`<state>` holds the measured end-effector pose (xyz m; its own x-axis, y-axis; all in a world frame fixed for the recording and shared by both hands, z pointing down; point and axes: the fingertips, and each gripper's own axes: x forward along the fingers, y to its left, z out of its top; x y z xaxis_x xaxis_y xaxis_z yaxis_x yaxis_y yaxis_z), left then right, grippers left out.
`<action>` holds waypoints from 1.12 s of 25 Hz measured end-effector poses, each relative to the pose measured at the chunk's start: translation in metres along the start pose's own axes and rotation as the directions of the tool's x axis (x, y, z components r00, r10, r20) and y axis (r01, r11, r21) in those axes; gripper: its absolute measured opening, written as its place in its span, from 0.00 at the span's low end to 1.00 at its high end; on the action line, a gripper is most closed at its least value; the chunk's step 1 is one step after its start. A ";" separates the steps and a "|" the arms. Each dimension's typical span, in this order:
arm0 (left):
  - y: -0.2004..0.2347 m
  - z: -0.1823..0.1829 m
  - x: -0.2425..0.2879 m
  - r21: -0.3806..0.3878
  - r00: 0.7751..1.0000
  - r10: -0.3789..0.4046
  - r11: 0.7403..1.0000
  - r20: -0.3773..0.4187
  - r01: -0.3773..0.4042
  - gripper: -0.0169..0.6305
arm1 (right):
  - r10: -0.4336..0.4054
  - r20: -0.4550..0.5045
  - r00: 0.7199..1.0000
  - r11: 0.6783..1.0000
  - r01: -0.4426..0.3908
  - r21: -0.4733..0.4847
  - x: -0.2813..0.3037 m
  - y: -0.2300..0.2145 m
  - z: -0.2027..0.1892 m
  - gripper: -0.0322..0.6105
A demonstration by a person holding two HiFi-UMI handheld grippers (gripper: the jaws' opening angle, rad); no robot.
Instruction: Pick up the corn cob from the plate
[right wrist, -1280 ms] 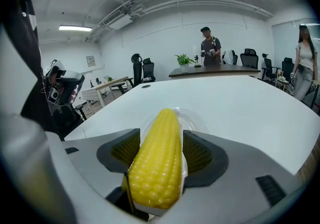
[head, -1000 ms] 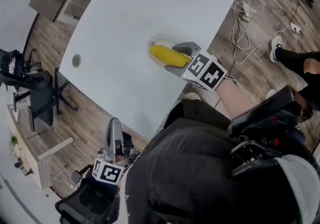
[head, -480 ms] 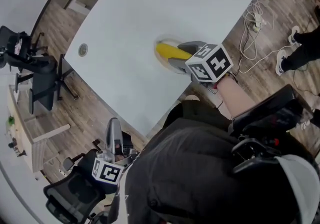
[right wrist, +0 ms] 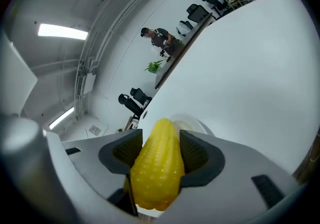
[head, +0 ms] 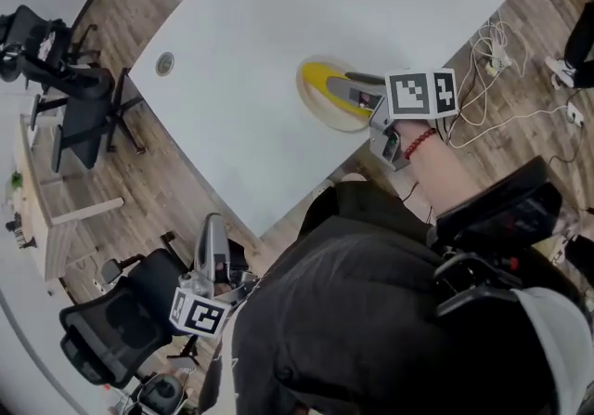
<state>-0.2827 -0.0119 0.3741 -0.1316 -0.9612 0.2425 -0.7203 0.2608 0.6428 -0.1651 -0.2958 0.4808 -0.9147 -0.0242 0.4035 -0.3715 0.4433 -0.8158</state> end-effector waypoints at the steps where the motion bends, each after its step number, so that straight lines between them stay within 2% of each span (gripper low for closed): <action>1: 0.001 -0.003 -0.006 -0.003 1.000 0.011 1.000 0.003 -0.011 0.05 | 0.007 0.011 1.000 1.000 -0.007 0.023 0.000 0.000 0.001 0.43; 5: 0.008 -0.008 -0.024 -0.016 0.999 0.047 0.999 0.026 -0.047 0.05 | 0.018 0.045 0.999 0.995 -0.022 0.102 -0.001 0.000 0.005 0.43; 8: 0.011 -0.010 -0.032 -0.021 0.997 0.060 0.998 0.040 -0.059 0.05 | 0.058 0.073 0.996 0.987 -0.068 0.147 -0.002 0.007 0.008 0.42; 12: 0.010 -0.006 -0.036 -0.015 0.996 0.066 0.998 0.059 -0.065 0.05 | 0.081 0.080 0.994 0.988 -0.091 0.128 -0.003 0.016 0.011 0.42; 19: 0.005 0.004 -0.037 0.007 0.998 0.004 1.000 0.070 -0.004 0.05 | 0.065 0.110 0.992 0.991 -0.077 0.106 -0.014 0.024 0.006 0.42; 24: 0.005 0.001 -0.049 0.034 0.994 -0.082 0.996 0.069 0.079 0.05 | 0.043 0.164 0.985 0.989 -0.066 0.133 -0.033 0.026 -0.012 0.42; 28: 0.021 0.001 -0.079 0.023 0.992 -0.107 0.994 0.063 0.106 0.05 | 0.041 0.228 0.973 0.981 -0.082 0.175 -0.048 0.042 -0.032 0.42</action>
<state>-0.2879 0.0689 0.3675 -0.0960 -0.9874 0.1259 -0.7456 0.1551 0.6481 -0.1315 -0.2474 0.4407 -0.9414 -0.2096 0.2644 -0.3169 0.2804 -0.9060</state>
